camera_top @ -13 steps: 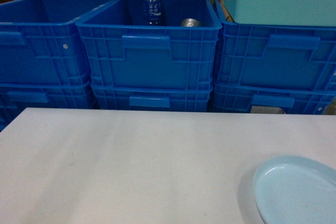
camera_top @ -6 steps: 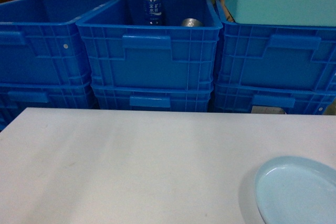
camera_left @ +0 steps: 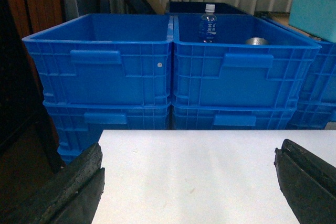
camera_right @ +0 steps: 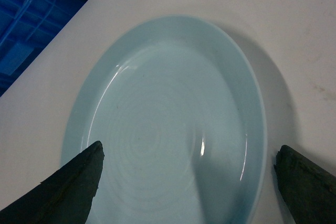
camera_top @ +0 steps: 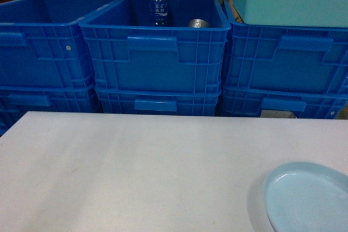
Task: Place blue tray on left shelf second layer neatly
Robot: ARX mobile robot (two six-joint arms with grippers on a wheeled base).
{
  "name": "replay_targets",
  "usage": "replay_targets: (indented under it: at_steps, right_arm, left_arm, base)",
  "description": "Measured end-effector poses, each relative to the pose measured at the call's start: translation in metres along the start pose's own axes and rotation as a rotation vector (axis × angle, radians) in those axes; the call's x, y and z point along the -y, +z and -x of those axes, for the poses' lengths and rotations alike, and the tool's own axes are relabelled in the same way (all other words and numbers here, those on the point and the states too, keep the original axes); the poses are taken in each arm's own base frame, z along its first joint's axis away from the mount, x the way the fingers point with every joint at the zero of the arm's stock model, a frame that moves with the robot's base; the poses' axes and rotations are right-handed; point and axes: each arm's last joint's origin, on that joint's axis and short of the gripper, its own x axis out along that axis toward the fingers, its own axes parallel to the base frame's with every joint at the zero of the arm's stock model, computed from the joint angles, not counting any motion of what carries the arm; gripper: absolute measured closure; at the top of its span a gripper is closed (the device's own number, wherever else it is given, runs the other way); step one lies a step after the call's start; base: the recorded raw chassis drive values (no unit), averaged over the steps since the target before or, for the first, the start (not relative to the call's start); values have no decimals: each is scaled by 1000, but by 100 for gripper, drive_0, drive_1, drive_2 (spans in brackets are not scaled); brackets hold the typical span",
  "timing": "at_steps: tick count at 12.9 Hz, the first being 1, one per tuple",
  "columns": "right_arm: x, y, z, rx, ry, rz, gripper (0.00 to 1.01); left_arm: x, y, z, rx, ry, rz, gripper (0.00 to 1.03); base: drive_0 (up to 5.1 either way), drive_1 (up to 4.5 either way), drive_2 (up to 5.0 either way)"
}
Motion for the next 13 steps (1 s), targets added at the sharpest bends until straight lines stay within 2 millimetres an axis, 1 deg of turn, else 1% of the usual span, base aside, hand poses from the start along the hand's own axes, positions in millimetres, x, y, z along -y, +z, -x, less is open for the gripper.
replay_targets:
  at_steps: [3,5,7,10,12,13]
  right_arm:
    - [-7,-9,-12,0,-26,29,3]
    - [-11,-9,-21,13,-31,45,3]
    - [-13,-10,-24,14,-30,53,4]
    - [-14,-13,-25,2,-54,66,41]
    - [-11,-20,-17,-48,-46,71,69]
    - [-8,-21,-14,-59,-47,71,78]
  left_arm:
    - [0,0,0,0,0,0,5]
    - [0,0,0,0,0,0,5]
    - [0,0,0,0,0,0,5]
    - [0,0,0,0,0,0,5]
    - [0,0,0,0,0,0,5]
    - [0,0,0,0,0,0,5]
  base:
    - [0,0,0]
    - [0,0,0]
    - [0,0,0]
    - [0,0,0]
    - [0,0,0]
    - [0,0,0]
